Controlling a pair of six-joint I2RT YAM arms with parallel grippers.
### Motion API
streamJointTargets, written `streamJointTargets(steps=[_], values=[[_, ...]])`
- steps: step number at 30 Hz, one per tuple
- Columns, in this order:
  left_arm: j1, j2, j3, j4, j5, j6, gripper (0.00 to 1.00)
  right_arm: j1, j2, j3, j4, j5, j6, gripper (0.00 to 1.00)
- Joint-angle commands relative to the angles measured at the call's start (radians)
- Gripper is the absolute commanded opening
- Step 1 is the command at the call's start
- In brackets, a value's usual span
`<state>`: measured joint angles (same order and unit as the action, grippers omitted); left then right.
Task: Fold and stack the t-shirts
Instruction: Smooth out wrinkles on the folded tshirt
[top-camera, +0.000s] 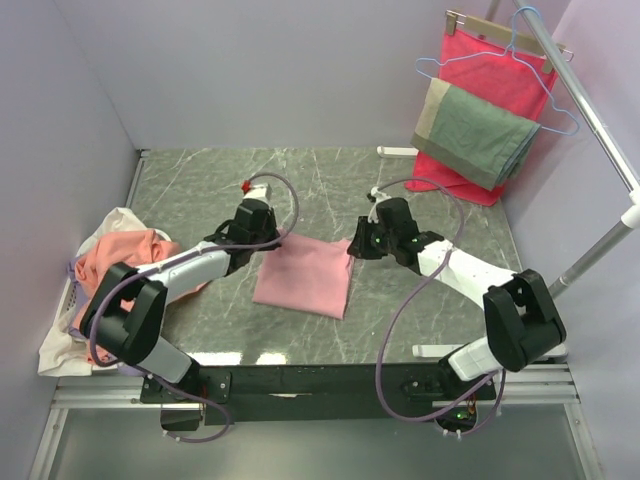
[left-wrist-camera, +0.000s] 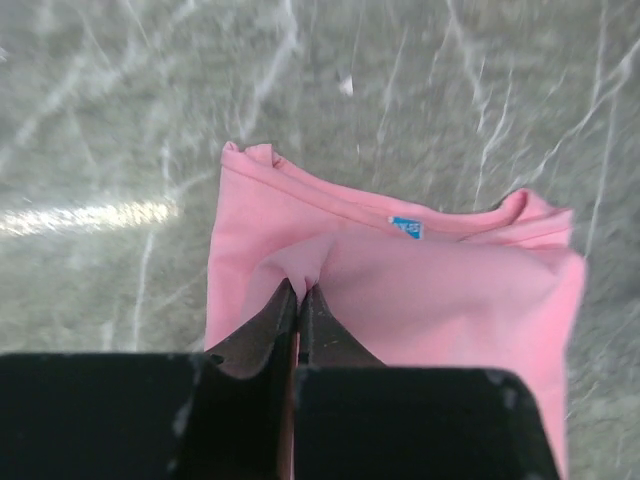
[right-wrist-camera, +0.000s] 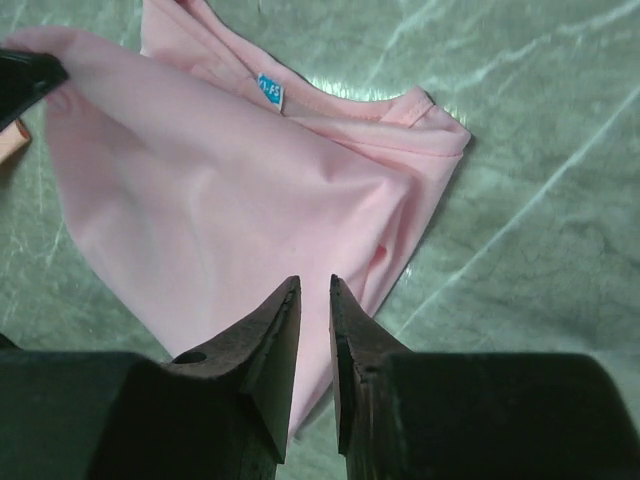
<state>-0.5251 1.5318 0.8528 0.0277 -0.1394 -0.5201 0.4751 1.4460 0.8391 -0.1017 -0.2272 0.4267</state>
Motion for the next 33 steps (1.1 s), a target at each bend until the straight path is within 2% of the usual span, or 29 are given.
streamJointTargets(steps=[1,3,6,7,8,10,11,12,13,14,17,22,25,29,33], values=[[0.042,-0.033,0.029,0.041,-0.026,-0.026,0.02,-0.007,0.066,0.089,0.026,0.019,-0.042,0.25],[0.063,0.002,0.043,0.051,0.003,-0.021,0.03,-0.007,0.120,0.133,0.002,0.026,-0.040,0.25],[0.068,0.065,0.075,0.049,0.009,-0.020,0.09,-0.009,0.166,0.153,0.037,0.023,-0.014,0.40],[0.068,0.088,0.086,0.051,0.004,-0.026,0.11,-0.009,0.180,0.166,0.048,0.020,-0.011,0.49],[0.071,0.134,0.095,0.064,0.012,-0.024,0.17,-0.010,0.197,0.181,0.049,0.014,-0.009,0.53],[0.073,0.188,0.140,0.069,0.020,-0.024,0.25,-0.010,0.255,0.225,0.042,-0.024,-0.008,0.55],[0.073,0.232,0.155,0.074,0.044,-0.021,0.34,-0.009,0.270,0.233,0.046,-0.034,-0.006,0.55],[0.073,0.249,0.187,0.077,0.050,-0.012,0.39,-0.007,0.284,0.236,0.054,-0.044,0.000,0.55],[0.074,0.258,0.196,0.078,0.052,-0.015,0.45,-0.009,0.287,0.236,0.060,-0.067,0.004,0.56],[0.073,0.264,0.203,0.075,0.047,-0.020,0.59,-0.004,0.289,0.238,0.068,-0.072,0.007,0.56],[0.073,0.225,0.201,0.063,0.003,-0.029,0.72,0.000,0.277,0.226,0.091,-0.107,0.018,0.56],[0.073,0.111,0.167,0.025,-0.097,-0.034,0.77,0.013,0.251,0.203,0.129,-0.164,0.030,0.56],[0.073,0.036,0.152,0.015,-0.100,-0.024,0.81,0.017,0.254,0.193,0.155,-0.207,0.044,0.58],[0.068,0.005,0.152,0.023,0.003,-0.012,0.80,0.023,0.306,0.190,0.180,-0.262,0.070,0.58],[0.066,0.043,0.131,0.060,0.148,-0.014,0.78,0.022,0.341,0.175,0.203,-0.273,0.080,0.58]])
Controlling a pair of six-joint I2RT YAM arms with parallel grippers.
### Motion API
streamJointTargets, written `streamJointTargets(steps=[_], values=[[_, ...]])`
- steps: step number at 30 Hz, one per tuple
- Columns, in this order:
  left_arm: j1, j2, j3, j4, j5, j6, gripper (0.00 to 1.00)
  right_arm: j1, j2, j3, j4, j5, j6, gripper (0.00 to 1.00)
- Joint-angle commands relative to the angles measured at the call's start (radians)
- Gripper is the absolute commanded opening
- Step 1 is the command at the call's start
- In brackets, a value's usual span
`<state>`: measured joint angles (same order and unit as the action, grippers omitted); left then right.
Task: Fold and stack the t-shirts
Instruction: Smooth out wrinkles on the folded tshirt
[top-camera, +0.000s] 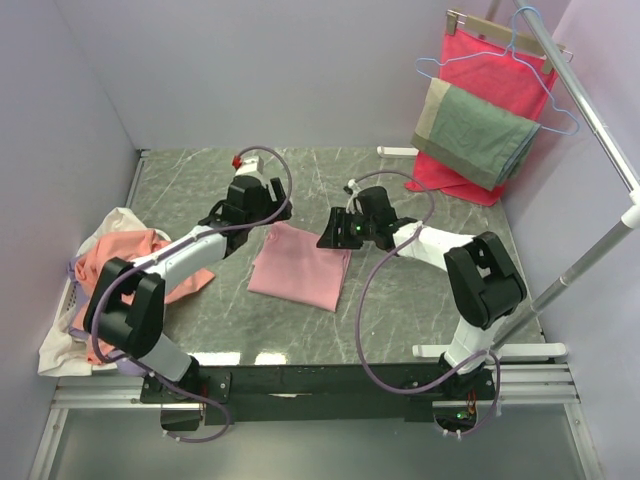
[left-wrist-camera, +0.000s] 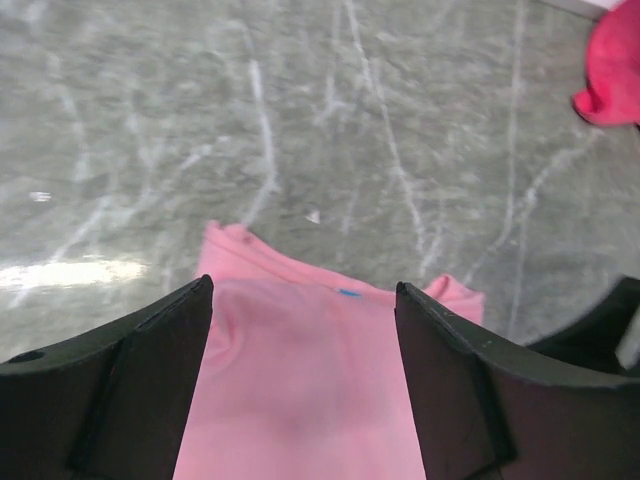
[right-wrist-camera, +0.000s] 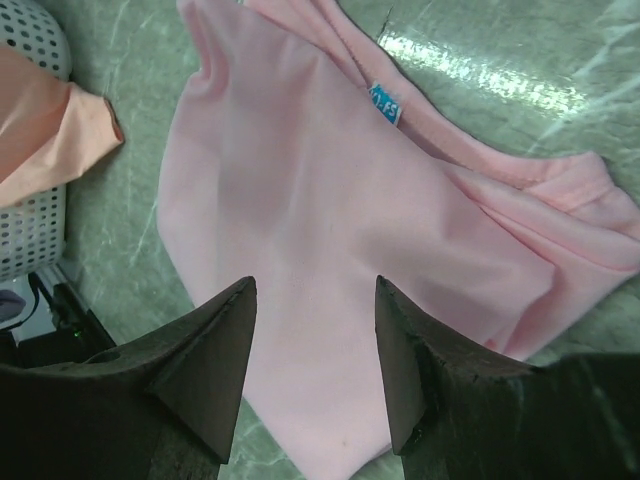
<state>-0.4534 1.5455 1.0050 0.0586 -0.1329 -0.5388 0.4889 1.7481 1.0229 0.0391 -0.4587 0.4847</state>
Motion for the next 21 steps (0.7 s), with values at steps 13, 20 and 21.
streamJointTargets(steps=[13,20,21], values=[[0.027,0.232,-0.033,0.040,0.093,0.048,0.73,0.005,0.110,-0.015,-0.106,0.164,0.006,0.58],[0.068,0.288,0.001,0.075,-0.005,0.079,0.73,0.000,0.114,-0.037,-0.130,0.241,-0.017,0.59],[0.076,0.289,0.001,0.075,-0.014,0.062,0.74,0.000,0.108,-0.044,-0.133,0.271,-0.020,0.59]])
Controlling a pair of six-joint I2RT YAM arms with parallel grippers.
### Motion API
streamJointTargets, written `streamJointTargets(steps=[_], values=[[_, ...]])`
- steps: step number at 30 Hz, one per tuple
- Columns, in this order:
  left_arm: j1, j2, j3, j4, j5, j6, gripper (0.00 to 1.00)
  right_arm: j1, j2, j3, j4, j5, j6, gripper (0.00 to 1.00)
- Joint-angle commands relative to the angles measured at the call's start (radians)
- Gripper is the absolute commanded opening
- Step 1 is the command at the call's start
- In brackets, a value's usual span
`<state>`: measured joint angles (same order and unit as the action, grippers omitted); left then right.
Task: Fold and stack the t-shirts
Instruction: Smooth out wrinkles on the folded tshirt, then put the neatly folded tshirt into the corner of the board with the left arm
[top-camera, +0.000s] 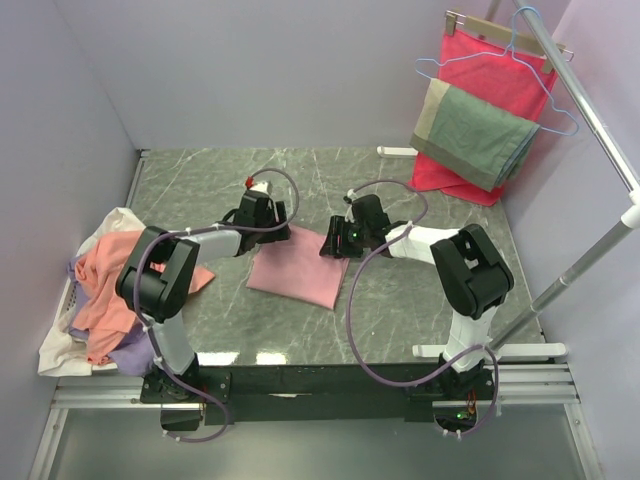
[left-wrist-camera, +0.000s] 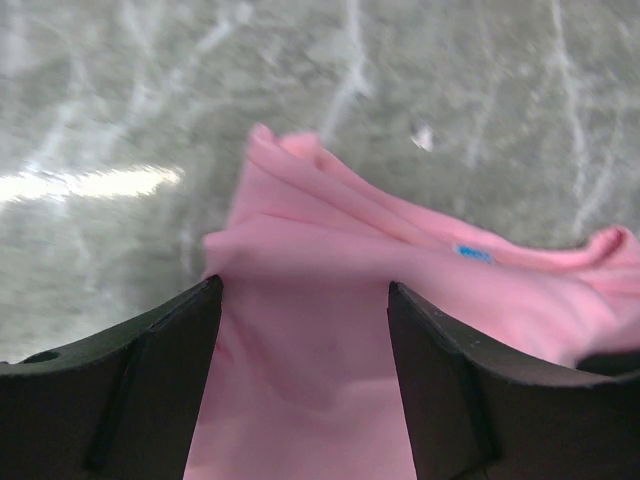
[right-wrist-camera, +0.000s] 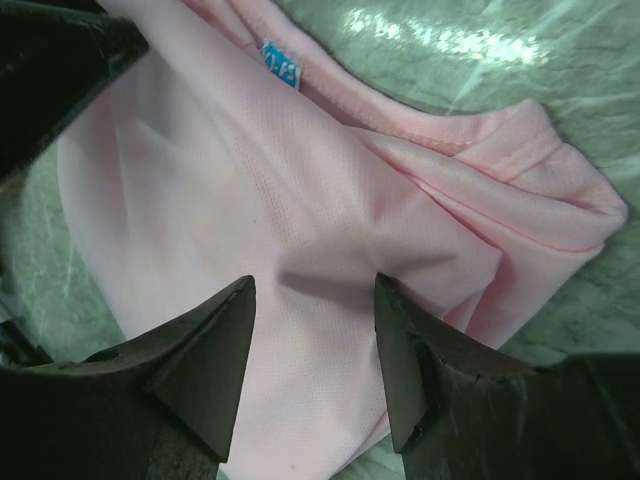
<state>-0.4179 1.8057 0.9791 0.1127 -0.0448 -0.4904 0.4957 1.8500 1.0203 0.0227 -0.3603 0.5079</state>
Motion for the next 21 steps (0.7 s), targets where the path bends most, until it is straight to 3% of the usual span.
streamJointTargets(steps=[1,4,11,16,21], values=[[0.056,0.020,0.026,0.024,-0.115,0.006,0.74,-0.009,-0.015,-0.049,-0.103,0.176,-0.052,0.59],[0.062,-0.038,-0.003,0.042,-0.142,-0.016,0.78,-0.019,-0.093,-0.103,-0.034,0.185,-0.069,0.64],[0.060,-0.190,-0.045,0.024,-0.162,-0.056,0.88,-0.043,-0.320,-0.190,0.013,0.271,-0.075,0.89],[0.056,-0.189,-0.085,0.021,-0.101,-0.089,0.87,-0.078,-0.350,-0.196,-0.061,0.213,-0.028,0.93],[0.056,-0.154,-0.109,0.021,-0.060,-0.106,0.86,-0.103,-0.341,-0.270,-0.026,0.101,0.035,0.94]])
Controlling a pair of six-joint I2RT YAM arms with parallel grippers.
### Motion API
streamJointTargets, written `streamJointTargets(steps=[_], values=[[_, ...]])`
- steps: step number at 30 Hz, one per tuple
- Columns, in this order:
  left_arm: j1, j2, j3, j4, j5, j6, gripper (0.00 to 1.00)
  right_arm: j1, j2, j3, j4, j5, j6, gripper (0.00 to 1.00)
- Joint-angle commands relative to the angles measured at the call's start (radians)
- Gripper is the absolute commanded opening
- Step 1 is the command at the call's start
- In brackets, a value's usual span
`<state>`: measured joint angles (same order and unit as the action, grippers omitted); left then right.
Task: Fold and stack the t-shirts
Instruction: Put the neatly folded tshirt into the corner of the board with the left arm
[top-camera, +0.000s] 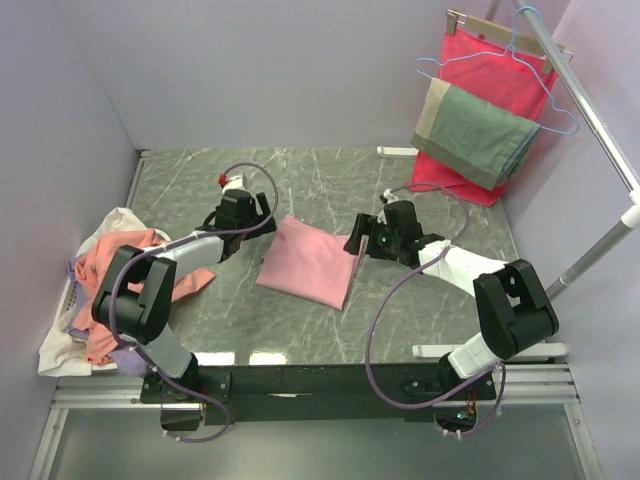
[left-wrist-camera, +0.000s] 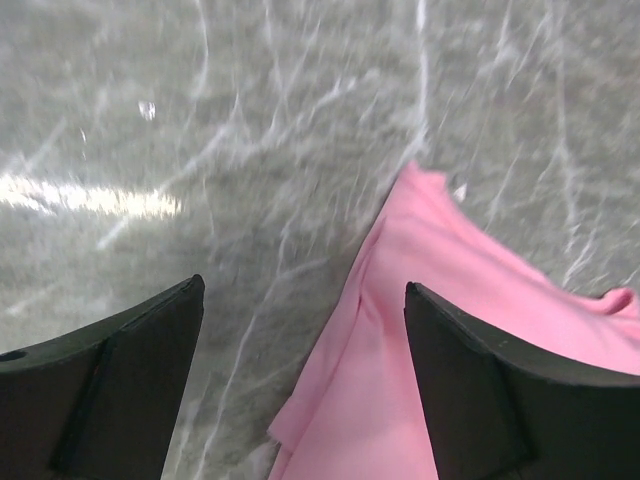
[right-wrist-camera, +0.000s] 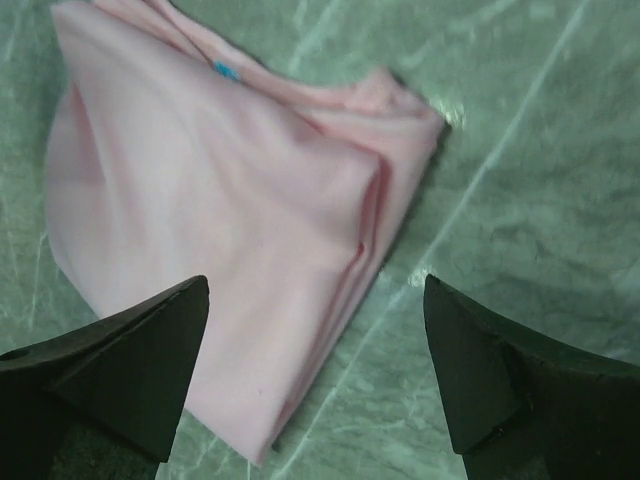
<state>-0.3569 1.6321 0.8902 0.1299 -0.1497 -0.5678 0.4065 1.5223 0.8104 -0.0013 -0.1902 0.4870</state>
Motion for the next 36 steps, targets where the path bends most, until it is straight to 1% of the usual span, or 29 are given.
streamJointTargets(steps=[1,6,10,14,20,21,26,28,29,30,32,33,35,36], values=[[-0.005,0.038,-0.019,0.002,0.055,-0.030,0.86,-0.014,-0.008,-0.076,0.032,-0.074,0.074,0.93],[-0.007,0.078,-0.016,0.002,0.088,-0.043,0.84,-0.015,0.016,-0.131,0.095,-0.138,0.117,0.93],[-0.005,0.101,-0.002,0.002,0.139,-0.040,0.83,-0.015,0.019,-0.160,0.118,-0.147,0.134,0.93],[-0.007,0.091,-0.007,0.011,0.269,0.000,0.85,-0.014,0.022,-0.156,0.100,-0.129,0.119,0.93],[-0.007,0.060,-0.034,-0.032,0.390,0.045,0.87,-0.015,0.052,-0.132,0.080,-0.120,0.101,0.93],[-0.007,0.052,-0.054,-0.033,0.444,0.051,0.87,-0.015,0.059,-0.129,0.073,-0.117,0.096,0.93],[-0.008,0.047,-0.145,0.011,0.558,0.039,0.86,-0.018,0.073,-0.125,0.063,-0.107,0.084,0.93],[-0.010,0.084,-0.165,0.023,0.619,0.043,0.80,-0.021,0.073,-0.123,0.063,-0.109,0.082,0.93],[-0.010,0.098,-0.169,0.052,0.640,0.043,0.74,-0.024,0.075,-0.122,0.064,-0.110,0.081,0.93],[-0.013,0.127,-0.171,0.063,0.653,0.040,0.58,-0.026,0.072,-0.122,0.064,-0.114,0.078,0.93],[-0.013,0.155,-0.163,0.104,0.685,0.023,0.45,-0.031,0.078,-0.114,0.060,-0.115,0.071,0.93],[-0.013,0.187,-0.136,0.109,0.703,0.020,0.36,-0.032,0.081,-0.112,0.057,-0.115,0.067,0.93],[-0.013,0.224,-0.099,0.129,0.761,0.005,0.27,-0.038,0.082,-0.109,0.054,-0.118,0.062,0.92],[-0.013,0.257,-0.055,0.131,0.769,0.002,0.15,-0.040,0.081,-0.109,0.057,-0.120,0.059,0.92]])
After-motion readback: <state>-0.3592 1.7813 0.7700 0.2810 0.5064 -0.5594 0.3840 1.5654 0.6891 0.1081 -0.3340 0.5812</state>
